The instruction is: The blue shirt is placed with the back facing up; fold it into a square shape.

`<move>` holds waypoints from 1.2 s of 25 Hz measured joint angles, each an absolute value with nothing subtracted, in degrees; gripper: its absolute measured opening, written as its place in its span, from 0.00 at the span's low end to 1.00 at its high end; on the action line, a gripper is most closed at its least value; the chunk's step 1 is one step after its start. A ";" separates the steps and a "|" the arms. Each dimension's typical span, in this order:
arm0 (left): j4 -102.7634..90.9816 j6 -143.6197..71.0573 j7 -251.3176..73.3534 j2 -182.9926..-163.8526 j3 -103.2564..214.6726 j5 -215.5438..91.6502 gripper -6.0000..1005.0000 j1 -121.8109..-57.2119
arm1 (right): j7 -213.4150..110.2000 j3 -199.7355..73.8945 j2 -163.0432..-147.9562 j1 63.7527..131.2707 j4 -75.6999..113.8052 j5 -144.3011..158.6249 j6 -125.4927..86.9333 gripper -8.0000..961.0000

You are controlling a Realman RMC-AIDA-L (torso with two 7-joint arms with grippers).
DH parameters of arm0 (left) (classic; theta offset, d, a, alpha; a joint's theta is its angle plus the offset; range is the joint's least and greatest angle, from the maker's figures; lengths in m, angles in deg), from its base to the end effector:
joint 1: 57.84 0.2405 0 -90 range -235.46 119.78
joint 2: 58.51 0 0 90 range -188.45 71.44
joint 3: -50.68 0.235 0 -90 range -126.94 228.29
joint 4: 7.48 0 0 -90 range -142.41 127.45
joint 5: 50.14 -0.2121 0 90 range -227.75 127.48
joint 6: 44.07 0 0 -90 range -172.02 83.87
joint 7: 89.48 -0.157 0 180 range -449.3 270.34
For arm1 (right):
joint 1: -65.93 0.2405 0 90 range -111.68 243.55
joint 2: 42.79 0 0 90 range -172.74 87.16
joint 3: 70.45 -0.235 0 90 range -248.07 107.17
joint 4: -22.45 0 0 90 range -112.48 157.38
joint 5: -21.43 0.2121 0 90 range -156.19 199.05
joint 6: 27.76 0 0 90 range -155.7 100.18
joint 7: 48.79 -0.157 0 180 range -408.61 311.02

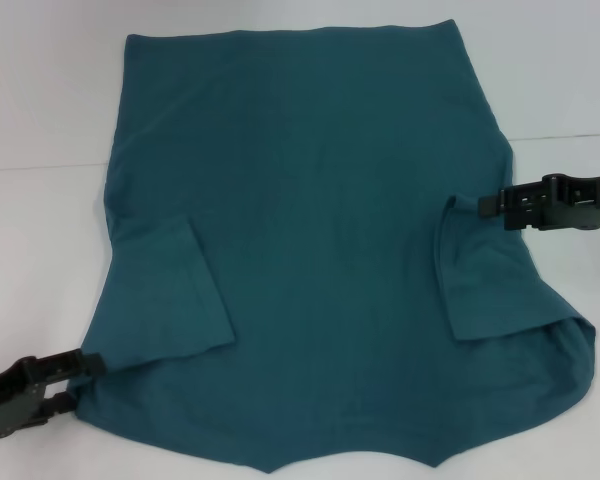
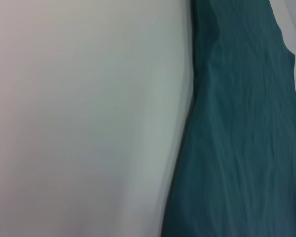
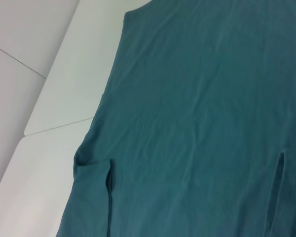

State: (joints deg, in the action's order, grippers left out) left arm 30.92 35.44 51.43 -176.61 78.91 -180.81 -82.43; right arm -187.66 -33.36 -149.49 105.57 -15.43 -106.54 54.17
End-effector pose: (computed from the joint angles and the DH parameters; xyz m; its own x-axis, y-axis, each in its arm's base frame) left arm -0.3360 0.3040 0.0176 -0.1890 0.8599 0.4742 0.9801 0.1351 0.1455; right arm 0.2600 0.3958 0.0844 0.2278 -0.8635 -0.4500 -0.9718 -0.2308 -0.0490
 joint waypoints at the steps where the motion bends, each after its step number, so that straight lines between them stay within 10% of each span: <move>1: 30.89 35.45 51.42 -176.66 79.10 -180.81 0.78 -82.52 | -187.66 -33.36 -149.49 105.57 -15.43 -106.53 54.17 0.66; 30: 29.20 36.57 51.06 -176.98 82.23 -180.74 0.77 -85.98 | -187.24 -35.02 -149.49 105.33 -15.43 -106.44 54.18 0.65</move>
